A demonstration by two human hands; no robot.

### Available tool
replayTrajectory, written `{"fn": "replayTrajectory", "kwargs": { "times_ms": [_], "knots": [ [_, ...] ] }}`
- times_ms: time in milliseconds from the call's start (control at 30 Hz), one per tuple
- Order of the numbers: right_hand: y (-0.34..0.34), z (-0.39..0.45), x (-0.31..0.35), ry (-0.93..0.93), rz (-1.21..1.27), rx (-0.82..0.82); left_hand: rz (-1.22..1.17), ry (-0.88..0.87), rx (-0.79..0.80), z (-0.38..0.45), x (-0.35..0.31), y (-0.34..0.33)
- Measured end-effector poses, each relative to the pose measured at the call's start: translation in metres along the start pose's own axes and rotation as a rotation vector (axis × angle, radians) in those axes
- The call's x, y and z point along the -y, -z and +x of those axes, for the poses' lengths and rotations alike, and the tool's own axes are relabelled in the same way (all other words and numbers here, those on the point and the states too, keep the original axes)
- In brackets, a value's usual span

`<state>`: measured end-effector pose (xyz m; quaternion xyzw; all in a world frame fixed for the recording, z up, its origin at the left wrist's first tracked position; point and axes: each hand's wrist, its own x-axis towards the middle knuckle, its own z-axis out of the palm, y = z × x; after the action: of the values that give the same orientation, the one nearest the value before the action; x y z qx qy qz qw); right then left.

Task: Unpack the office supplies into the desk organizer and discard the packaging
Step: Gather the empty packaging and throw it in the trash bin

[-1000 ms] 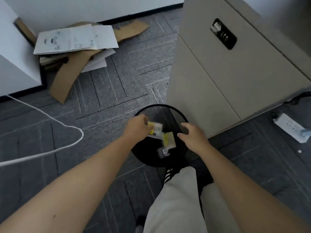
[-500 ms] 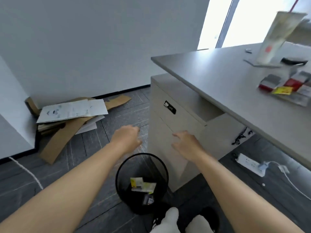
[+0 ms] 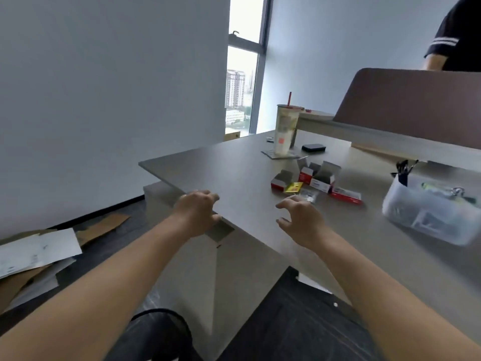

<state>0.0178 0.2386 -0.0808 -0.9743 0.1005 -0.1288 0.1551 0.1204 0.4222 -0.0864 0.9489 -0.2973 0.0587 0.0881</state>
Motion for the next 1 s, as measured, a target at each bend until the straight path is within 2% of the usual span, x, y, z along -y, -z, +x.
{"fn": "replayTrajectory", "kwargs": {
  "times_ms": [200, 500, 700, 867, 1000],
  "knots": [
    [0.019, 0.019, -0.088, -0.172, -0.015, -0.063, -0.148, -0.111, 0.01, 0.066, -0.063, -0.025],
    [0.017, 0.055, -0.169, -0.315, -0.07, -0.15, -0.361, -0.134, 0.053, 0.141, -0.114, -0.056],
    [0.015, 0.08, -0.185, -0.418, -0.005, -0.119, -0.381, -0.145, 0.104, 0.166, -0.105, -0.057],
    [0.014, 0.074, -0.181, -0.409, -0.017, -0.171, -0.359, -0.129, 0.034, 0.162, -0.088, -0.058],
    [0.017, 0.055, -0.167, -0.391, 0.056, -0.227, -0.35, -0.021, -0.053, 0.149, -0.084, -0.056]
  ]
}}
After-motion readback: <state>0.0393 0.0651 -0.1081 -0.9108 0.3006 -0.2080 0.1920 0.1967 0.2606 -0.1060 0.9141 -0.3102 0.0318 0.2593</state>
